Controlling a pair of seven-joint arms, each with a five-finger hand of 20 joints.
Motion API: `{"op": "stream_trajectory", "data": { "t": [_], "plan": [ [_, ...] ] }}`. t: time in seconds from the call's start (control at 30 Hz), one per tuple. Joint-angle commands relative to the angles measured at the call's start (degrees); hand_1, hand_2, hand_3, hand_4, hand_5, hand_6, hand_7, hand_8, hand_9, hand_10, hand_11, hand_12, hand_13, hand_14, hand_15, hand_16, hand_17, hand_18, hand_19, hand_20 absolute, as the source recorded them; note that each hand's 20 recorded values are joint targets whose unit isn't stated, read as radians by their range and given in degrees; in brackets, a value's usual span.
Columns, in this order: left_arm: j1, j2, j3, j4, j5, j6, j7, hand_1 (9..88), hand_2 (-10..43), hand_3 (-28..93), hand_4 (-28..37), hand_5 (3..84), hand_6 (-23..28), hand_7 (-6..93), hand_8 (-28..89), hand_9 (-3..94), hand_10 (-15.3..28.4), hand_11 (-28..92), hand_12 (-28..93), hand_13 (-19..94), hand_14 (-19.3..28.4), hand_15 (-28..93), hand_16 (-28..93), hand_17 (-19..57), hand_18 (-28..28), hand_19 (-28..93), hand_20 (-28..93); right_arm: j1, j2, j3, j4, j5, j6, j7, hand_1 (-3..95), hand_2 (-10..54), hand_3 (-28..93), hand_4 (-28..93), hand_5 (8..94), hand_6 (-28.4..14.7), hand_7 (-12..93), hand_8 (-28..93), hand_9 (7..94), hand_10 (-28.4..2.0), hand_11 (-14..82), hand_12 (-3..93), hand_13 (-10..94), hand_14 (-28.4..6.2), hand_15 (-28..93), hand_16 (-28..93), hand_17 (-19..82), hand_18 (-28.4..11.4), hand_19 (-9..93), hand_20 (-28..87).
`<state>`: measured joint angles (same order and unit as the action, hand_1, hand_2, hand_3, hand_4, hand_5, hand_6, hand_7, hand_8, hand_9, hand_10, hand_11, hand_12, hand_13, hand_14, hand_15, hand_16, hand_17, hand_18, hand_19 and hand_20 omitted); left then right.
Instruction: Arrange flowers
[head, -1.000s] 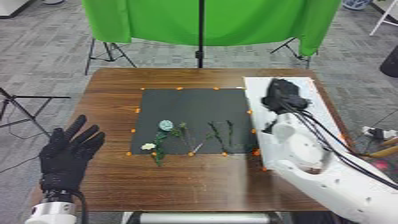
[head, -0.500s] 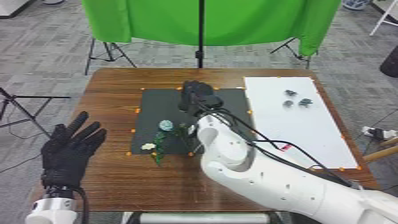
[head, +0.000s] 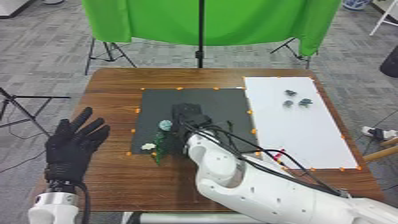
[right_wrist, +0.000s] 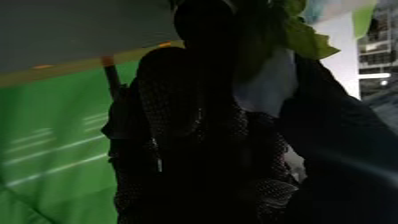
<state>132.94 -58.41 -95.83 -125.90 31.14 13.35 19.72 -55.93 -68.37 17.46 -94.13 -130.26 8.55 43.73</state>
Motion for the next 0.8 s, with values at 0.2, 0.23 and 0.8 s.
{"op": "stream_trajectory", "data": {
  "t": [0.2,0.23,0.8],
  "plan": [
    [0.6,-0.81,0.08,0.27,0.81,-0.82,-2.09,15.6,13.5,72,-28.3,36.6,8.4,11.1,-10,35.2,21.0,25,11,24,28.4,53,-9,-9.5,28.3,58,10,-1.3,1.2,0.0,-1.6,-4.0,0.5,-1.2,57.0,-9.5,69,-28,81.3,0.2,16,0,86.0,-8.1,10.6,33.2,71,-4.6,66,26,29,-21.0,88,42],
    [0.7,-0.61,0.13,0.26,0.65,-0.78,-1.91,15.7,13.5,72,-28.3,36.6,8.4,11.1,-10,35.2,21.0,25,11,24,28.4,53,-9,-9.5,28.3,58,10,-1.3,1.3,-0.1,-1.8,-4.1,1.0,-1.3,56.9,-9.5,69,-28,81.3,0.2,16,0,85.9,-8.1,10.7,33.2,70,-4.6,66,26,29,-21.0,88,43],
    [0.6,-0.18,0.6,0.23,0.29,-0.44,-1.93,16.6,13.2,73,-28.3,36.7,8.4,11.1,-10,35.2,21.0,25,11,24,28.4,53,-9,-9.4,28.4,58,10,-0.5,1.9,-0.9,-1.1,-7.0,2.5,-0.5,55.1,-9.5,71,-28,80.5,0.6,16,-1,74.0,-10.6,17.5,23.4,65,-5.6,68,25,27,-21.5,87,44]
  ]
}}
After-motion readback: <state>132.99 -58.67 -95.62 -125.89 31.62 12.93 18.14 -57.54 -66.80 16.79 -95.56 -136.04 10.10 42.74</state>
